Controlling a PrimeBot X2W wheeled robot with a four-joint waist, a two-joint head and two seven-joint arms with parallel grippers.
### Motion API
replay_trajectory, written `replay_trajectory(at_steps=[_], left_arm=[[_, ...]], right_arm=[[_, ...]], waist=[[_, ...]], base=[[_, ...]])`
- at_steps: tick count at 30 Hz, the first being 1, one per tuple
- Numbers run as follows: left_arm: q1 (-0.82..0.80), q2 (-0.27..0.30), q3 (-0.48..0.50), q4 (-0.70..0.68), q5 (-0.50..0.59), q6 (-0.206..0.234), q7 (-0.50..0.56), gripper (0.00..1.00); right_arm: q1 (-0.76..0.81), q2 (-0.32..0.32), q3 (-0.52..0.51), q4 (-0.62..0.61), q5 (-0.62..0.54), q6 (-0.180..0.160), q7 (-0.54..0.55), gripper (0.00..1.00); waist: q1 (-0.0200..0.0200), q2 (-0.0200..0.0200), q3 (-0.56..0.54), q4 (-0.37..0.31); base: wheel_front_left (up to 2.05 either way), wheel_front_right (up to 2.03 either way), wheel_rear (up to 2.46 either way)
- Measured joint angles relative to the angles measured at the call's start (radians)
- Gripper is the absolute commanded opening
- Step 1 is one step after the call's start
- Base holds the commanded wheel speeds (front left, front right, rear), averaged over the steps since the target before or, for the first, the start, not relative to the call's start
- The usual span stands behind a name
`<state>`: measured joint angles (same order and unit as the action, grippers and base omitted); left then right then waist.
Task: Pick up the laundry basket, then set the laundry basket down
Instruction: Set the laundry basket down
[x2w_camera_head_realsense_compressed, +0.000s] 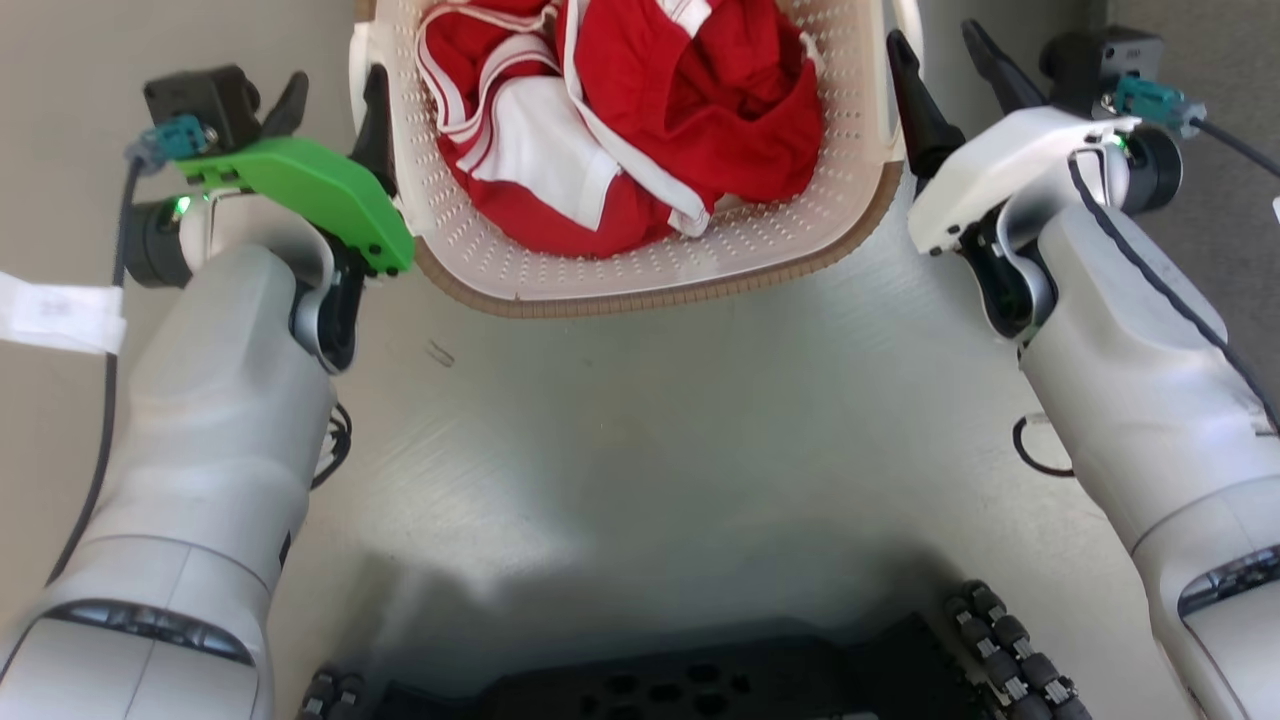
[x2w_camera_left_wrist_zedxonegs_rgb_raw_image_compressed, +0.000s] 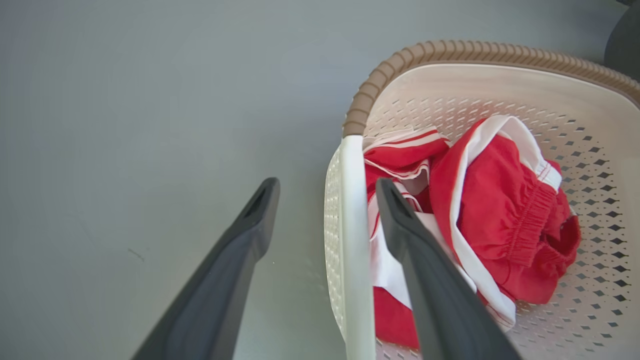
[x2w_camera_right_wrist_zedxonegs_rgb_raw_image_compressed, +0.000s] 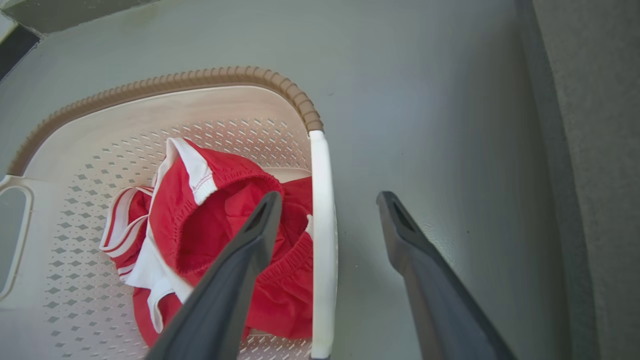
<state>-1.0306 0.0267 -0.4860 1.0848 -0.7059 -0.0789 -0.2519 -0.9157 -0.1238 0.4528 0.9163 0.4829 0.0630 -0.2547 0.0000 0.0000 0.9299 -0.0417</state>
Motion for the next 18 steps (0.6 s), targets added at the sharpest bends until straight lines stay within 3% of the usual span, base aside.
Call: replay_trajectory(at_steps=[7,18], left_arm=[[0.064,0.021,0.008,-0.052,0.059,0.002,0.000,1.00],[0.172,0.058,0.076,-0.201,0.129,0.053,0.000,1.00]], right_arm=[[0.080,0.001,-0.062,-0.053,0.000,0.007,0.000,1.00],[0.188,0.001,-0.157,-0.144,-0.007,0.006,0.000,1.00]], waist=[[0.0000,0.0000,-0.078,-0.007],[0.0000,0.0000,-0.222,-0.022]], base=[[0.00,0.00,0.00],[0.00,0.00,0.00]])
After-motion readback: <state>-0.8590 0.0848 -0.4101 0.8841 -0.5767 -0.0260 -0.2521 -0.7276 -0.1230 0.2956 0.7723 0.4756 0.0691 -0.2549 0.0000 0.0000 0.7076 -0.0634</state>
